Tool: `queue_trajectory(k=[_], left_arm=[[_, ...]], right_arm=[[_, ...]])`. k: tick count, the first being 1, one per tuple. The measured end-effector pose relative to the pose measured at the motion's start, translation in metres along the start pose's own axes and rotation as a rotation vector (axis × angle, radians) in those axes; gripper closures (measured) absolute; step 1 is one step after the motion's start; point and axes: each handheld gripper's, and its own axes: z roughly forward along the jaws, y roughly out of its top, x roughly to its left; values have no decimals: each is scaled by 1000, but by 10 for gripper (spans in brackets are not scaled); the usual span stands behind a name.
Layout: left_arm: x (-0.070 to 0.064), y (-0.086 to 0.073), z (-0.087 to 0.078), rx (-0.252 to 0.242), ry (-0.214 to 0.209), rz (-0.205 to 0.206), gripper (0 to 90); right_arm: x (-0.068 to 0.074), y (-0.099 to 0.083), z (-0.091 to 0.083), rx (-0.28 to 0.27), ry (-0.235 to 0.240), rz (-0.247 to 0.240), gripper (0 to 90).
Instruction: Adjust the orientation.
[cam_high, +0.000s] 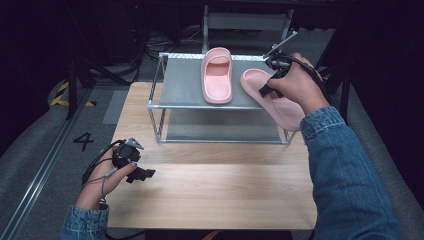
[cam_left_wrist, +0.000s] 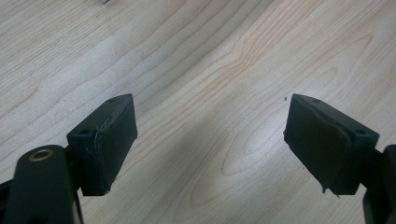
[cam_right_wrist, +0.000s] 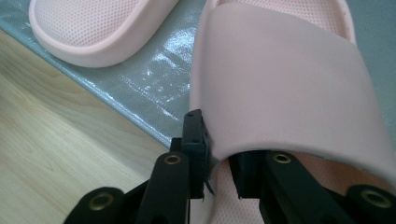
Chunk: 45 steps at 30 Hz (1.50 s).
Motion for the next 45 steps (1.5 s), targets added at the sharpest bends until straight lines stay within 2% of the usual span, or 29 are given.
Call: queue_trajectory(k=[7,10,12,18,21,22,23,25,27,28,31,35,37,38,39,41,45], left_arm=[[0,4,3,4,1,7,174],[0,6,5,7,1,12,175],[-1,9,6,12,-1,23,175],[-1,15,8,4,-6,16,174],[-3,19,11,15,-6,23,174],[-3,19,11,15,-6,23,174],[-4,22,13,18,-13,38,174],[-5,24,14,21,-20,44,174],[-6,25,14,16,-23,41,174],[-5,26,14,15,-22,41,174],[-4,29,16,9,-18,29,174],[-4,34,17,10,-27,34,174],[-2,36,17,15,-21,3,174],[-2,36,17,15,-21,3,173],[0,37,17,14,1,-23,173],[2,39,15,1,25,-47,179],[5,44,14,-15,20,-52,174]], right_arm=[[2,-8,-8,-69,-1,-5,607],[2,-13,-13,-93,8,-11,591],[2,-19,-19,-112,10,-17,582],[3,-45,-37,-147,2,-31,556],[3,-58,-46,-177,1,-46,529],[3,-58,-46,-177,1,-46,529],[5,-65,-52,-187,-5,-59,527],[6,-73,-56,-197,-3,-65,524],[7,-76,-58,-198,-1,-61,524],[8,-89,-63,-199,1,-68,522],[8,-103,-67,-197,-9,-67,522],[6,-126,-70,-189,-13,-57,541],[5,-133,-71,-184,-14,-56,567],[5,-133,-71,-184,-14,-56,567],[4,-138,-73,-184,-14,-51,589],[3,-147,-75,-176,-6,-34,643],[-1,-161,-74,-143,-8,-11,698]])
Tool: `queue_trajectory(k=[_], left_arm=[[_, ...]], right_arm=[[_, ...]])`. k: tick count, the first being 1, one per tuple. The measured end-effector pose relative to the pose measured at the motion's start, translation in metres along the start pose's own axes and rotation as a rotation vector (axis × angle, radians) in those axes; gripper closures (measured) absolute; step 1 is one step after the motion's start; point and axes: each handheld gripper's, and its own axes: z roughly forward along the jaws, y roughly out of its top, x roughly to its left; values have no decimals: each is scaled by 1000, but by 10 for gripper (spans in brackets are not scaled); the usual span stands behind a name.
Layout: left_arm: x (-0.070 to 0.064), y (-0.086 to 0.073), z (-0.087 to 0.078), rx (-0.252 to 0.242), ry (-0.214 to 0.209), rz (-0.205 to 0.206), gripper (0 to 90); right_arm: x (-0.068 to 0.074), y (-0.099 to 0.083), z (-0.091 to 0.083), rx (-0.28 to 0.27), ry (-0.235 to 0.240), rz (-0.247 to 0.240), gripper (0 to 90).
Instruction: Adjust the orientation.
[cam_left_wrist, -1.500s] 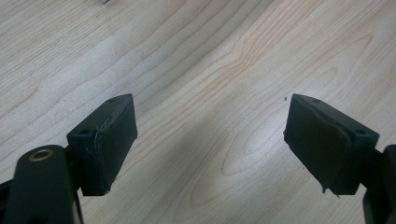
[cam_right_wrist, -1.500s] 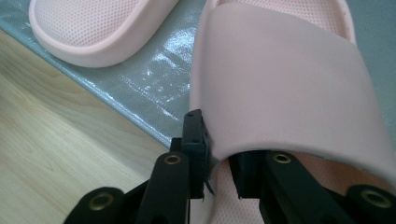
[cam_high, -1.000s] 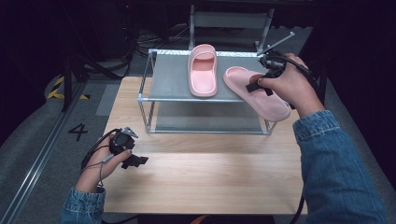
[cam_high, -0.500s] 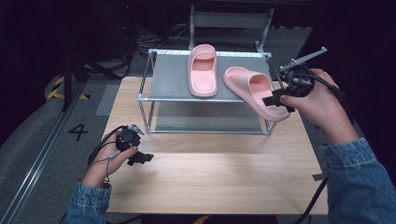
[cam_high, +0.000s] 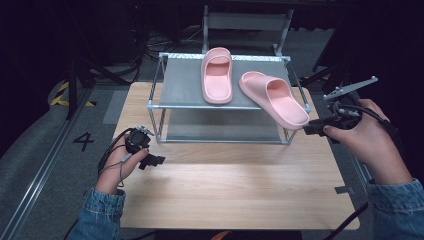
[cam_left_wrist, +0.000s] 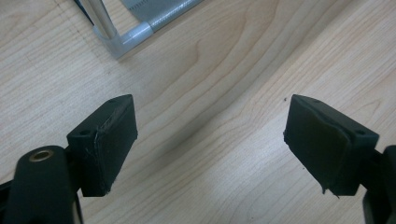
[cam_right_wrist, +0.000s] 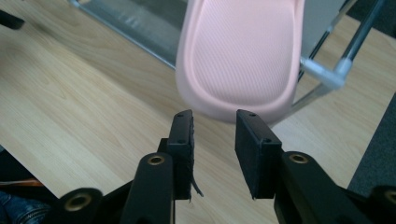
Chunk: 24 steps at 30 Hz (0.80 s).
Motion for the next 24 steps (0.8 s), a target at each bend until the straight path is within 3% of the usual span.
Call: queue_trajectory(k=[4,8,17,24], left_arm=[[-1,5,3,6,-8,12,175],[-2,8,4,5,-20,20,175],[0,7,3,4,-10,12,174],[0,5,3,3,-12,15,174]], right_arm=[[-4,-9,6,22,-11,13,760],[-7,-14,9,25,-13,24,877],[-5,-10,22,57,-6,17,900],[0,0,23,51,-4,1,900]])
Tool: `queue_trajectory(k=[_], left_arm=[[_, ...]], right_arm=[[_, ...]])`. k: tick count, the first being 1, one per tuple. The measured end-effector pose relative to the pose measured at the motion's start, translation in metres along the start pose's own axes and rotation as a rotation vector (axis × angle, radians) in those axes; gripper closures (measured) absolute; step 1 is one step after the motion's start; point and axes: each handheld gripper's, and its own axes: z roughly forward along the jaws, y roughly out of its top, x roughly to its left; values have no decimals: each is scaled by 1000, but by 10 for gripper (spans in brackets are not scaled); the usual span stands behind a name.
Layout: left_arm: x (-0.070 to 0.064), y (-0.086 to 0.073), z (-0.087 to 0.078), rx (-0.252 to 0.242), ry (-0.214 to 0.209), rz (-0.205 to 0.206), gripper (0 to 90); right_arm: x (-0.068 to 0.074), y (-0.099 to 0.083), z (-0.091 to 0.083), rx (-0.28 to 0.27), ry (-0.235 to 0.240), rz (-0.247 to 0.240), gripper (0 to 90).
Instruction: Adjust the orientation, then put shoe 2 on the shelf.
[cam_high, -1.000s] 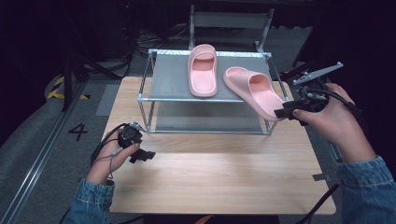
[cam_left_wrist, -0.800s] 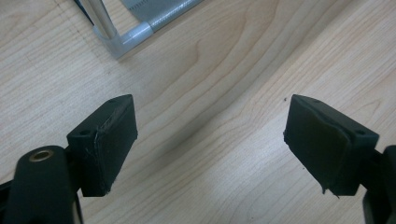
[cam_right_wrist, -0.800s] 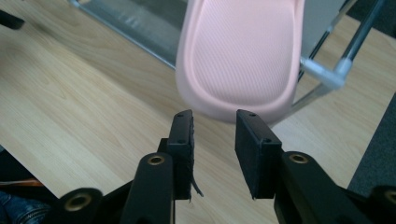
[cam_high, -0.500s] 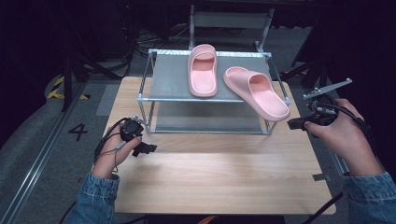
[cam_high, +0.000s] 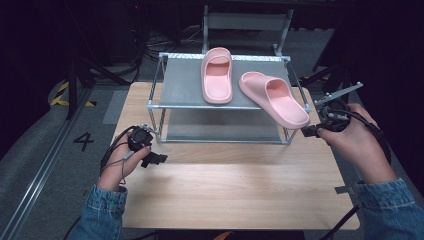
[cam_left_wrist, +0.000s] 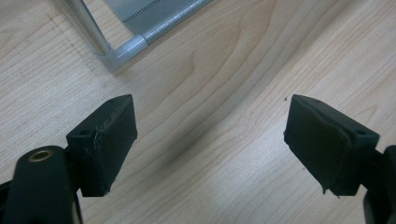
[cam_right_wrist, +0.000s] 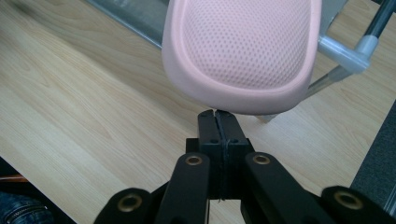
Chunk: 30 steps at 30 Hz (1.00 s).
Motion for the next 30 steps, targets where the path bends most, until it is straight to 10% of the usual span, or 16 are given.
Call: queue_trajectory(k=[30], left_arm=[[2,-5,-2,-5,-15,-1,173]], right_arm=[[20,62,44,31,34,-76,900]])
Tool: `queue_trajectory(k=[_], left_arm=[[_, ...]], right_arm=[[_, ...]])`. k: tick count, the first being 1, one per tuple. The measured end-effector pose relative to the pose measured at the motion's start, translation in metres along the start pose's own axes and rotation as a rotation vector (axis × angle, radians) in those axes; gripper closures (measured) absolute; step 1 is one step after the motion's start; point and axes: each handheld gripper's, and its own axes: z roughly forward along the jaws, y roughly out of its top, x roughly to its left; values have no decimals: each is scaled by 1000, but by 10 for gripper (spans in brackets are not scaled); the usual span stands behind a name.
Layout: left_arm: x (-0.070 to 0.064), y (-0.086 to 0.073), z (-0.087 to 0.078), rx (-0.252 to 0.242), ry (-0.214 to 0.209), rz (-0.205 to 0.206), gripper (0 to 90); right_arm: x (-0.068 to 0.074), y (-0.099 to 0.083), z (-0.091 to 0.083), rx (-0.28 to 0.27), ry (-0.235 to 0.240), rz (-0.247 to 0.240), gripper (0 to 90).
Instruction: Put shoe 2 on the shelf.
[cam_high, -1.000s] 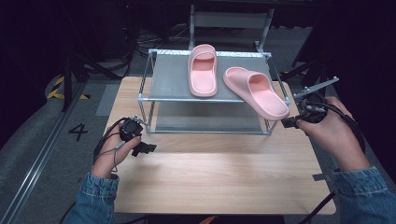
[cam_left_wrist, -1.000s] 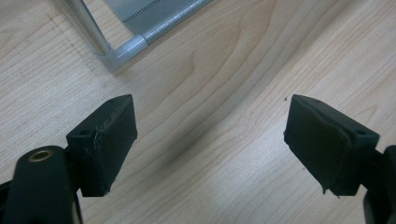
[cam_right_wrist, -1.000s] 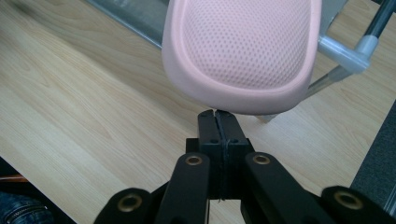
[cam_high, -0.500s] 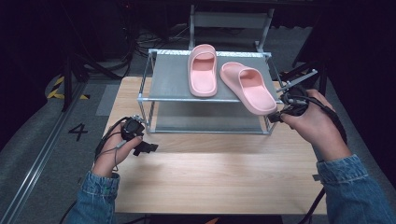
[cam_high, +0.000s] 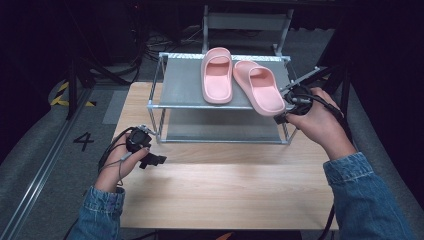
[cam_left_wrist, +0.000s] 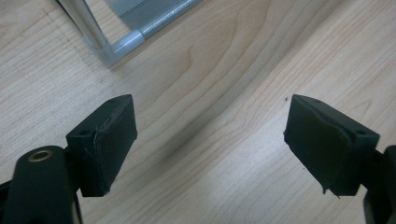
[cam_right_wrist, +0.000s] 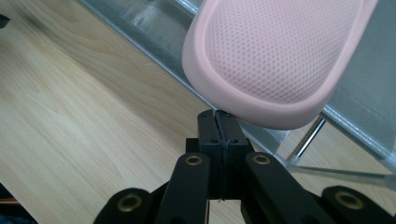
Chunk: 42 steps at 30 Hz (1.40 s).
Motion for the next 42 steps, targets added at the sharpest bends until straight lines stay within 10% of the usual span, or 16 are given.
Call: queue_trajectory(k=[42], left_arm=[[5,-5,-1,-8,-16,-8,173]], right_arm=[[23,63,52,-31,36,-56,838]])
